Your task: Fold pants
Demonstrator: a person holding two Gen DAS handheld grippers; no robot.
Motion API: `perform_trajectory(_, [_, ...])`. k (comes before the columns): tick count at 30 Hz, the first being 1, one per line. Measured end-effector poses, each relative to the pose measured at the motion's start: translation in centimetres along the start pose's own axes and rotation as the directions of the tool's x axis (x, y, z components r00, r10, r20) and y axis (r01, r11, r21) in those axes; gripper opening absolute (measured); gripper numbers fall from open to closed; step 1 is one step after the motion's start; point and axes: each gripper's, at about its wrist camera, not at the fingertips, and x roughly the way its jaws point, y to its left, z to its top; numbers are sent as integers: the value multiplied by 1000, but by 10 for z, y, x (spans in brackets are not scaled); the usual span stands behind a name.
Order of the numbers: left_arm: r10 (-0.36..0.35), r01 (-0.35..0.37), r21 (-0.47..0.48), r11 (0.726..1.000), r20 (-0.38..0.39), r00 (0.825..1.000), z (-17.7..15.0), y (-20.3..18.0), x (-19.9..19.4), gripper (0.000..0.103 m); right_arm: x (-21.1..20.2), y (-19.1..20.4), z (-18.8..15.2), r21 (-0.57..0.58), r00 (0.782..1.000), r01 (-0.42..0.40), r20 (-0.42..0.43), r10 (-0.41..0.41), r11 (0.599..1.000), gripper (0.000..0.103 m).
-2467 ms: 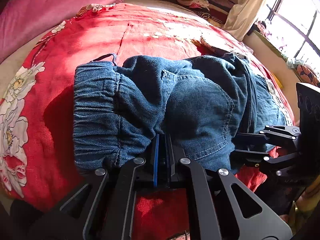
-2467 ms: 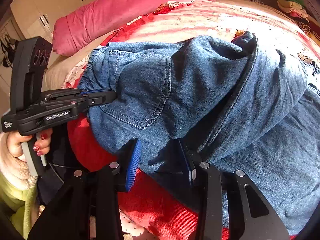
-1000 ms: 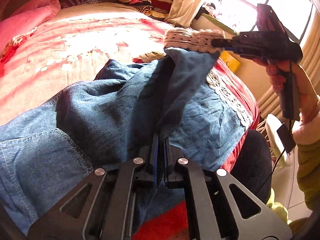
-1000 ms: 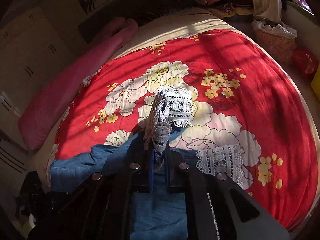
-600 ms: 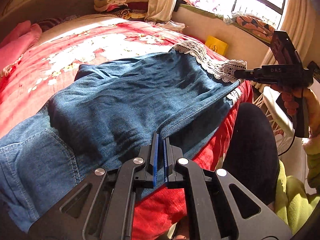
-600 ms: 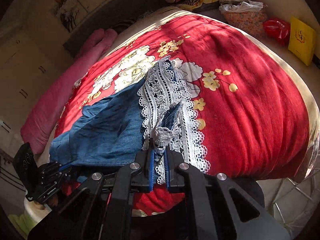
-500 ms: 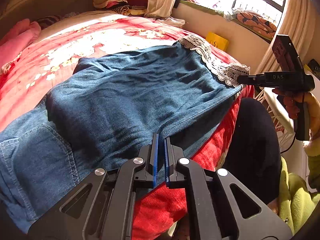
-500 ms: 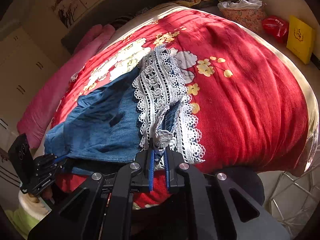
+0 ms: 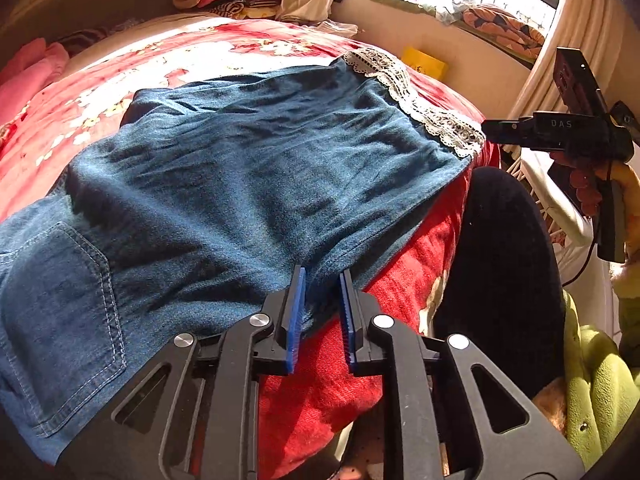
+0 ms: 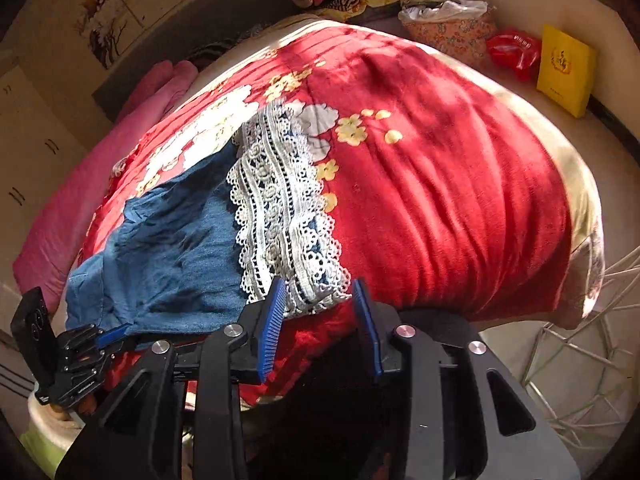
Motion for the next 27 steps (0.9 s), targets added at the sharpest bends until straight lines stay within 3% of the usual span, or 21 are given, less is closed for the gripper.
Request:
perform_trajectory(1, [-11,11,8,1000,5,1000,0,-4,-3,30,-6,6,2,-21,1000,-4,30,4,1000,39])
perform_trajectory(3, [-21,20,29,999,20,1000,0,-12,-10,41,-6,26,6,-98,998,-36,40,41,995,39])
perform_trajectory(6, [-2,1,14,1000,77,997,1,-13,-32,41,12,63,7,-223,994,-110,-15,110,969,39])
perform_trajectory(9, [107,-99,-63,993,140,984,-1,7,-64,44,42,89,6,-307,990,-132,-91,109,943,39])
perform_trajectory(11, [228,-207,-167,964,119,966,-11,34,-79,45,62,90,4,-311,988,-111,-140,70,944,39])
perform_trajectory(13, [342,-313,-283,907,57,938,-28,65,-89,45,77,84,0,-317,984,-64,-176,8,946,42])
perform_trajectory(17, [409,-382,-415,826,-25,912,-53,112,-94,46,80,75,-13,-346,985,-44,-174,-18,937,43])
perform_trajectory(22, [282,-239,-544,804,-4,959,-62,155,-79,44,82,63,-16,-313,983,-59,-183,1,948,43])
perform_trajectory(24, [277,-227,-553,801,7,961,-65,159,-79,37,83,60,-17,-303,984,-68,-179,13,950,43])
perform_trajectory(27, [286,-231,-534,813,21,958,-69,156,-80,36,85,60,-19,-306,986,-64,-169,12,950,43])
